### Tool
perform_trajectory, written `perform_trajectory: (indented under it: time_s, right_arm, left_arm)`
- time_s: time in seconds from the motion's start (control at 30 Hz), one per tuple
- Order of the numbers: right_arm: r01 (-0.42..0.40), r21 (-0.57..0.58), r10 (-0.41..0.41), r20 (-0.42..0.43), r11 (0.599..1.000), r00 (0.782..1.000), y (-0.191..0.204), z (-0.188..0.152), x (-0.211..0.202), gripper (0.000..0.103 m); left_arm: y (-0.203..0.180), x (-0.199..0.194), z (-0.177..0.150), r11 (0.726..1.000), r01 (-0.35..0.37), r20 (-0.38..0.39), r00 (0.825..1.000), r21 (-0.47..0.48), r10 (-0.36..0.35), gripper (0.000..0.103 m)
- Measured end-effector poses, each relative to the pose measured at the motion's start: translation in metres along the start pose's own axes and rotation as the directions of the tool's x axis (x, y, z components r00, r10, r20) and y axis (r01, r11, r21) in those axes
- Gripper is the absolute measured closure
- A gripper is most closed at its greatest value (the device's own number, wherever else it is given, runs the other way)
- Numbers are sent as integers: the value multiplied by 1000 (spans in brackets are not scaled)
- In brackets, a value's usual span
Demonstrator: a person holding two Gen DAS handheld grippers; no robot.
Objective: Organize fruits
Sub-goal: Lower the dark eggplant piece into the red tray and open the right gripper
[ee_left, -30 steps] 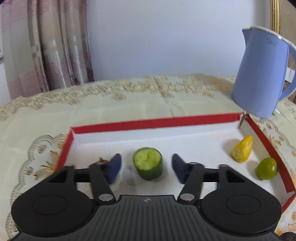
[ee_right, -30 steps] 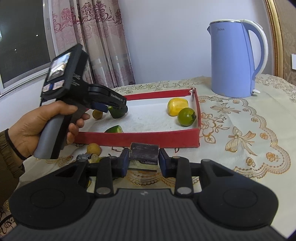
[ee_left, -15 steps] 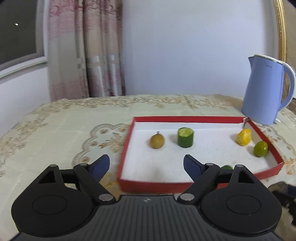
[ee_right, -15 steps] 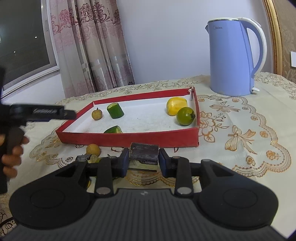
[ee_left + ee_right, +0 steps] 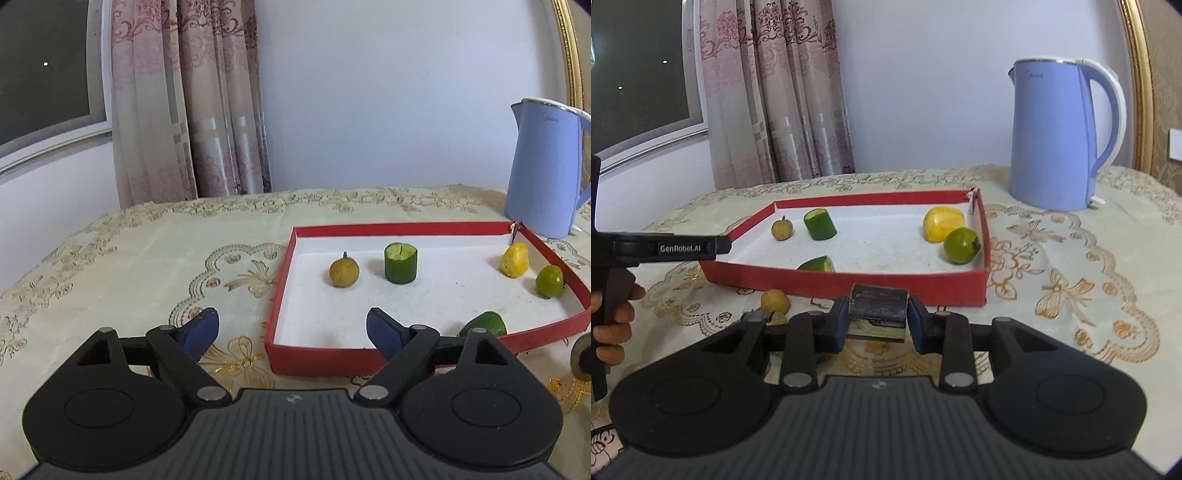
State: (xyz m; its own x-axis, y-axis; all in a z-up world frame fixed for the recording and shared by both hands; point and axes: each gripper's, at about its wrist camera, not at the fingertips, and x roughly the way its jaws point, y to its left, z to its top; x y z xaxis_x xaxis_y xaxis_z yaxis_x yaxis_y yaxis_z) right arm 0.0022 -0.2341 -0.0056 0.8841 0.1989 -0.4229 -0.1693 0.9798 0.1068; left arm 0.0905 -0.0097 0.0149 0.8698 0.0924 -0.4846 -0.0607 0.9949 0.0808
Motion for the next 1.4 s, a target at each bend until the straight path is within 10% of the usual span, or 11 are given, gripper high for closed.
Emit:
perform_trajectory:
  time_s: [1.4]
  right_arm:
    - [127, -125, -142, -118, 984, 983, -8, 104, 154, 72]
  left_arm:
    - [4, 3, -3, 1000, 18, -33, 999, -23, -18, 15]
